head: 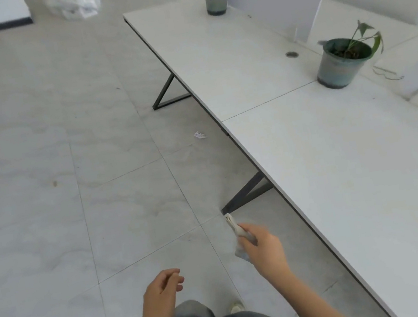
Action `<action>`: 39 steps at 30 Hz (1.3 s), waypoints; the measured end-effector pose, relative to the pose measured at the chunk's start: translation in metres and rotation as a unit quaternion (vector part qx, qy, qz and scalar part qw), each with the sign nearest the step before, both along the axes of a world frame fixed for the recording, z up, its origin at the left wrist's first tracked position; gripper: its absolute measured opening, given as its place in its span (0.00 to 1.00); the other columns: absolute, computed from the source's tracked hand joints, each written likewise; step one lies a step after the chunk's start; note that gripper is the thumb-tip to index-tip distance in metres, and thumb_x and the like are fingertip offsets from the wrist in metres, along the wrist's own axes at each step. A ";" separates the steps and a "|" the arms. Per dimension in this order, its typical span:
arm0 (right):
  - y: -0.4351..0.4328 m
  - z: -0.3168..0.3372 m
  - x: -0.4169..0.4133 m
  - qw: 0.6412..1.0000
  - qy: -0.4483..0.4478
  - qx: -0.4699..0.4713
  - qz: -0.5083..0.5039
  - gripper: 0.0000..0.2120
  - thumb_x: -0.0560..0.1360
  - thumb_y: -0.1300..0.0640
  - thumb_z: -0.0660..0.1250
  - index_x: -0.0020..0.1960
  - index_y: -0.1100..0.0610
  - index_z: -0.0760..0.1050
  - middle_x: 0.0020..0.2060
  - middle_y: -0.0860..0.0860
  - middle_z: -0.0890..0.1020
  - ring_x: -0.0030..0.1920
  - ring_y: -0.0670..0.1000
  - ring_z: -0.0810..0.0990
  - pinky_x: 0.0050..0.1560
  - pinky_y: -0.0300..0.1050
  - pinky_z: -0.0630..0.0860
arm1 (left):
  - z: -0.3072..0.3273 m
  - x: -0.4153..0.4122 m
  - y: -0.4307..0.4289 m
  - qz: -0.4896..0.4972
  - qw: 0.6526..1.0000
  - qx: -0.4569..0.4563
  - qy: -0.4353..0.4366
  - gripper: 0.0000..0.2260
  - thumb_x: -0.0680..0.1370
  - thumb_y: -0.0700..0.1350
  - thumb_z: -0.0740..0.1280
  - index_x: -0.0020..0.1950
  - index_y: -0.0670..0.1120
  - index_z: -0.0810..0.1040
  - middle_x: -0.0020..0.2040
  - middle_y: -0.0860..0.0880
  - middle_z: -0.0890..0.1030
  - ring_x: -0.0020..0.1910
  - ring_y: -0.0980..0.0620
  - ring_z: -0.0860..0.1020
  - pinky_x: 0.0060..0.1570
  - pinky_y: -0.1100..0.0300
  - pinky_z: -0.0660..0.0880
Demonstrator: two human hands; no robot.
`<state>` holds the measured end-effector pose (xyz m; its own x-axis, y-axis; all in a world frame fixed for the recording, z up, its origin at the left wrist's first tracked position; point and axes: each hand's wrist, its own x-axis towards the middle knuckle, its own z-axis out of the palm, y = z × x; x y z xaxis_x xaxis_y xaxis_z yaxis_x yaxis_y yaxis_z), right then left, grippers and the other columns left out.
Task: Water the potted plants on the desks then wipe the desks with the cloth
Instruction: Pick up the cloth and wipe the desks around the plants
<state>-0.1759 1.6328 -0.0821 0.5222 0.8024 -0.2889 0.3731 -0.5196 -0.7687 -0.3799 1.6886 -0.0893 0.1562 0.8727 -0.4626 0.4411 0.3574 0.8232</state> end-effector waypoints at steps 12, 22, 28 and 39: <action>0.143 -0.017 0.072 0.998 0.013 -0.009 -0.056 0.11 0.76 0.57 0.60 0.55 0.48 0.77 0.38 0.47 0.77 0.35 0.42 0.72 0.34 0.32 0.67 | -0.012 0.102 0.204 -0.080 0.997 0.004 -0.023 0.10 0.78 0.39 0.60 0.41 0.48 0.77 0.41 0.46 0.81 0.42 0.48 0.78 0.40 0.60 0.72; 0.288 0.007 0.095 0.983 0.069 0.032 -0.165 0.10 0.75 0.58 0.62 0.51 0.48 0.78 0.44 0.53 0.81 0.39 0.43 0.74 0.37 0.29 0.70 | 0.007 0.166 0.389 -0.174 0.983 0.034 -0.039 0.08 0.78 0.39 0.59 0.46 0.43 0.78 0.42 0.46 0.81 0.43 0.47 0.78 0.45 0.56 0.70; 0.297 0.015 0.109 0.955 0.122 0.050 -0.267 0.18 0.73 0.63 0.63 0.42 0.38 0.76 0.35 0.38 0.81 0.39 0.37 0.76 0.41 0.29 0.70 | -0.006 0.208 0.412 -0.257 0.966 -0.015 -0.025 0.08 0.78 0.38 0.59 0.47 0.43 0.78 0.42 0.46 0.82 0.44 0.46 0.78 0.44 0.57 0.70; 0.267 0.063 0.296 0.782 0.081 0.239 -0.570 0.10 0.76 0.64 0.59 0.46 0.51 0.75 0.39 0.50 0.78 0.31 0.37 0.78 0.29 0.29 0.73 | 0.026 0.369 0.455 -0.406 0.907 0.105 -0.037 0.09 0.78 0.39 0.60 0.54 0.45 0.78 0.47 0.51 0.81 0.49 0.52 0.77 0.44 0.68 0.69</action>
